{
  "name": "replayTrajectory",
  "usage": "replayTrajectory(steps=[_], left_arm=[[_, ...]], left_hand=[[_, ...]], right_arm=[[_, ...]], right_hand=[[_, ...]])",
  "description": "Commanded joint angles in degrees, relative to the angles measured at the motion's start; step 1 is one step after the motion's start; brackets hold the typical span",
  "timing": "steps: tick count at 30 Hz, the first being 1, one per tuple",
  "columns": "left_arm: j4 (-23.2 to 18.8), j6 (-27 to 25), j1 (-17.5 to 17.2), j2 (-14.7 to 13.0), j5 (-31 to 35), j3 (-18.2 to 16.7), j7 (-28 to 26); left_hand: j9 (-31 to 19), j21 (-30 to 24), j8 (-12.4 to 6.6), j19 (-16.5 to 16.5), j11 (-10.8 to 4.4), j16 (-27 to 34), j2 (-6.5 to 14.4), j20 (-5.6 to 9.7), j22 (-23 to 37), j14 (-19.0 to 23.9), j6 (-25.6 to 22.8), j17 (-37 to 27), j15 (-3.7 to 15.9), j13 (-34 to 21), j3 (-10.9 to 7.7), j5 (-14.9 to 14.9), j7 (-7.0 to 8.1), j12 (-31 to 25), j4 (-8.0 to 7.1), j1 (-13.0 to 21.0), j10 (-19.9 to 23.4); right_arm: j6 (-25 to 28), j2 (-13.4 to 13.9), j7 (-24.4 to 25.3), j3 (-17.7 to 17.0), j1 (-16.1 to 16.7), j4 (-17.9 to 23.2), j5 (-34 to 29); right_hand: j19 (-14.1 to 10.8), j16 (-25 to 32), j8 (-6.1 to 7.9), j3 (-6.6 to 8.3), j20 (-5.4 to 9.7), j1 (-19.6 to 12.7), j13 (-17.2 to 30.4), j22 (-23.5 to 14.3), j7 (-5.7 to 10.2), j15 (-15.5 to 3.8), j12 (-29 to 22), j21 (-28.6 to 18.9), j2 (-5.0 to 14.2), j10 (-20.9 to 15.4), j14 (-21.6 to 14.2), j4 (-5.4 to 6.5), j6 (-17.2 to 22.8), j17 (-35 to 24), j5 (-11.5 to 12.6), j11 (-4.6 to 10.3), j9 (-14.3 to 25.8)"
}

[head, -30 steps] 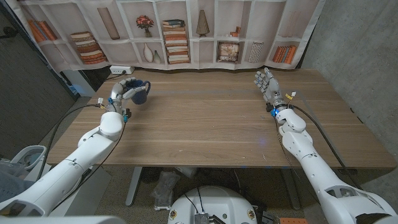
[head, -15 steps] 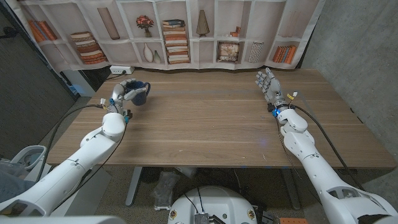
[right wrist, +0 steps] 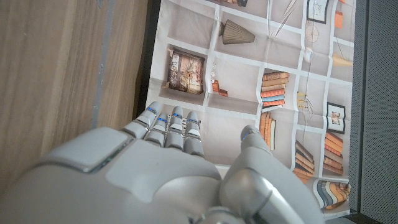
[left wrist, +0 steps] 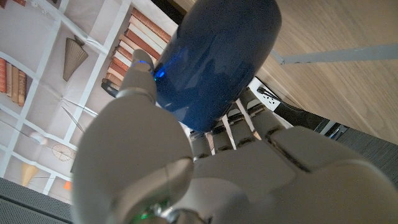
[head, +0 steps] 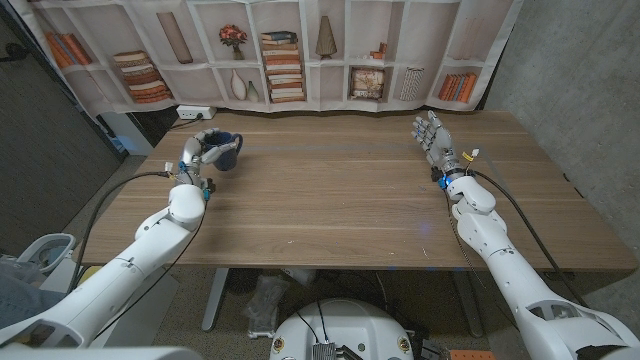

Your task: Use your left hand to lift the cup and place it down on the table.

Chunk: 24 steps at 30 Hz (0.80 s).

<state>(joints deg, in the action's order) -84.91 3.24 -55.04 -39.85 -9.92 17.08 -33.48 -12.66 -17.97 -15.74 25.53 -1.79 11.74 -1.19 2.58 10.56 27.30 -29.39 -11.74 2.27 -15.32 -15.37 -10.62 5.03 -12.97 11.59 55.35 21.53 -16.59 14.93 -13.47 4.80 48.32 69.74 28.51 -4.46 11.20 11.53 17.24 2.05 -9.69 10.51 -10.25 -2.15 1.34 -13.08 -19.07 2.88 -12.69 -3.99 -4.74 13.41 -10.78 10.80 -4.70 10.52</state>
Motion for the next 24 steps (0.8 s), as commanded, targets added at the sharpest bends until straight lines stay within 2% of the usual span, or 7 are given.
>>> replayTrajectory(steps=[1,12,24], left_arm=[[4.5,4.21,1.75,1.73,0.84,1.27,-0.38],[10.56,10.87,3.29,4.18,0.55,1.87,-0.83],[14.18,12.72,4.65,5.46,0.0,2.72,-0.44]], left_hand=[[-0.15,0.22,-0.06,-0.09,-7.03,0.21,7.7,0.11,0.24,0.91,-0.37,-0.09,5.56,-0.11,-4.93,-0.29,0.18,-0.33,-4.37,5.28,7.18],[-0.13,0.28,-0.03,0.0,-7.17,0.22,7.72,0.3,0.23,0.94,-0.6,-0.08,5.75,-0.16,-5.04,-0.3,0.19,-0.32,-4.35,5.26,7.37],[-0.1,0.37,-0.08,-0.01,-7.21,0.23,7.7,0.35,0.22,0.98,-1.04,-0.09,5.78,-0.21,-5.11,-0.28,0.35,-0.26,-4.37,5.18,7.41]], right_arm=[[-0.05,-0.58,0.14,0.23,-0.31,-0.46,-0.27],[0.74,-0.39,1.17,0.36,0.15,0.79,-0.77],[1.76,0.33,2.16,0.39,0.56,1.76,-1.08]], right_hand=[[-0.37,-0.09,-0.22,0.05,1.6,-0.27,0.34,-0.29,0.1,-0.12,0.26,0.09,0.47,-0.47,-0.47,-0.23,0.52,-0.17,-0.07,0.02,0.34],[-0.44,-0.09,-0.24,0.05,1.61,-0.25,0.34,-0.3,0.12,-0.1,0.25,0.2,0.53,-0.52,-0.47,-0.22,0.48,-0.18,-0.07,0.02,0.35],[-0.52,-0.1,-0.23,0.03,1.61,-0.23,0.34,-0.3,0.09,-0.17,0.26,0.37,0.54,-0.54,-0.46,-0.25,0.51,-0.19,-0.08,0.14,0.35]])
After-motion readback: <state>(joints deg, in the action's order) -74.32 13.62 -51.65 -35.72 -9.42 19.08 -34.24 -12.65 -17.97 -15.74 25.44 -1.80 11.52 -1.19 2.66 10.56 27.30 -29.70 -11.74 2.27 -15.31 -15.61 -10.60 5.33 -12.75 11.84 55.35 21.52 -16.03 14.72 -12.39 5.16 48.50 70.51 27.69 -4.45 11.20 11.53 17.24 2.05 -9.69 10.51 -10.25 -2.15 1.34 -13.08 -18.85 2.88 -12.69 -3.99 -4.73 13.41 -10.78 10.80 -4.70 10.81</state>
